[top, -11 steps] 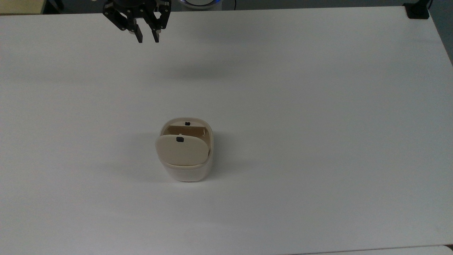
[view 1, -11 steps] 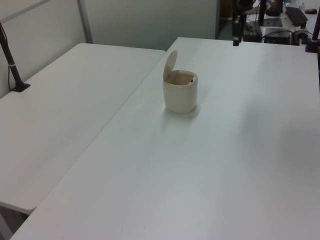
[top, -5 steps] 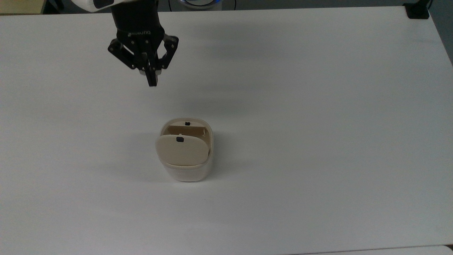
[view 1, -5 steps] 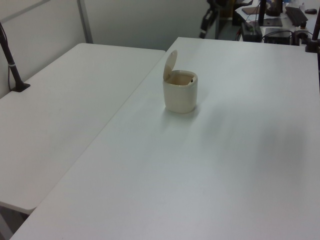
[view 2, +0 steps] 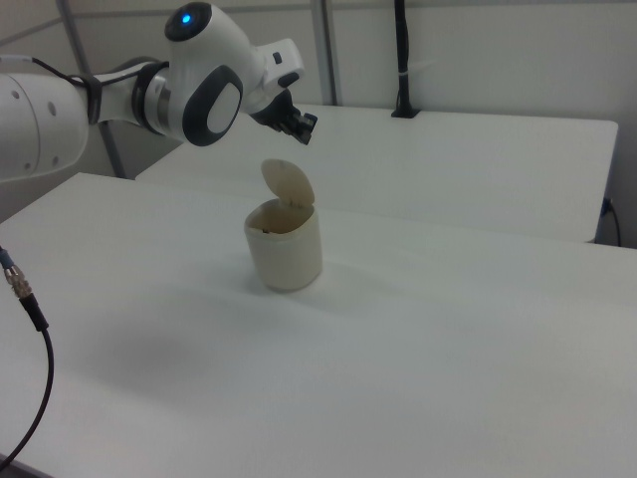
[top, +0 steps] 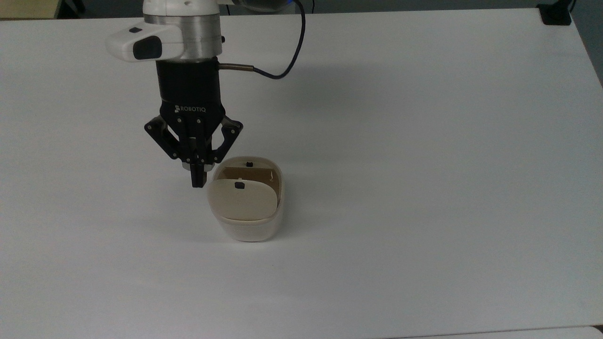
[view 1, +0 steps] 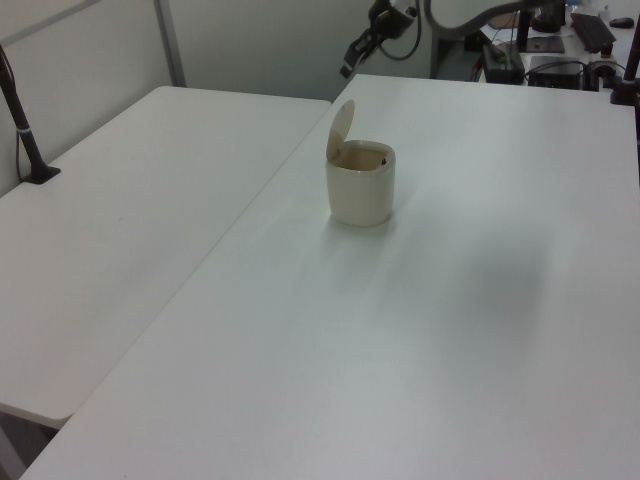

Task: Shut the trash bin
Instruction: 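Move the gripper down toward the open lid of the cream bin, then push the open lid down onto the bin opening with the gripper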

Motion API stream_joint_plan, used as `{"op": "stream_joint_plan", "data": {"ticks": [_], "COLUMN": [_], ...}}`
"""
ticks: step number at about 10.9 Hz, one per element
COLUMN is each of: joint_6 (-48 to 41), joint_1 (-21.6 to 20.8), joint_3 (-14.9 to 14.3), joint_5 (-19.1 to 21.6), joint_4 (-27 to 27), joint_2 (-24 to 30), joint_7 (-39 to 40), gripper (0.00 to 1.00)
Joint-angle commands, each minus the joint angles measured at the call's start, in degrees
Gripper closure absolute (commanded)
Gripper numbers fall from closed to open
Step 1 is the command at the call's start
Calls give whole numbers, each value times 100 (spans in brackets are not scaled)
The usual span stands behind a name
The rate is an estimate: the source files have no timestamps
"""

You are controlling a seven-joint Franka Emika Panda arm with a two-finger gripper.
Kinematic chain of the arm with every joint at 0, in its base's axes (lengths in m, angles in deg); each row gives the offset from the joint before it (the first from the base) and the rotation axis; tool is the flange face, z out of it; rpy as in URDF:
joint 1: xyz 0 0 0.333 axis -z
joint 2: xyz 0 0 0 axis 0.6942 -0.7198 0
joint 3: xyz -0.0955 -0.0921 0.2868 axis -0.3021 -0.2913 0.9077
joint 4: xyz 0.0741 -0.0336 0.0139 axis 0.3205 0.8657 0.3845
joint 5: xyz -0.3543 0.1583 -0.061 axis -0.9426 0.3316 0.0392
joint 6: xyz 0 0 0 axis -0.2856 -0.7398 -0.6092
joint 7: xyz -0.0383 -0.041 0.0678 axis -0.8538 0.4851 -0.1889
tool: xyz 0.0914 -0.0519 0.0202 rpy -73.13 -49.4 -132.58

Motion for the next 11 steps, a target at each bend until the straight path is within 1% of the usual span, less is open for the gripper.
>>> {"op": "stream_joint_plan", "data": {"ticks": [1, 3, 6, 7, 8, 10, 11], "joint_6": [149, 149, -26, -375, -900, -1947, -2256], "joint_1": [-332, -332, -332, -332, -332, -324, -306], "joint_3": [-283, -266, -248, -248, -231, -222, -222], "joint_5": [32, -12, -169, -231, -232, -161, -153], "joint_4": [-494, -582, -530, -417, -277, -231, -205], "joint_2": [-437, -622, -553, -405, -255, -61, 9], "joint_7": [-272, -263, -228, -202, 7, 368, 509], "gripper": [94, 94, 94, 95, 95, 96, 97]}}
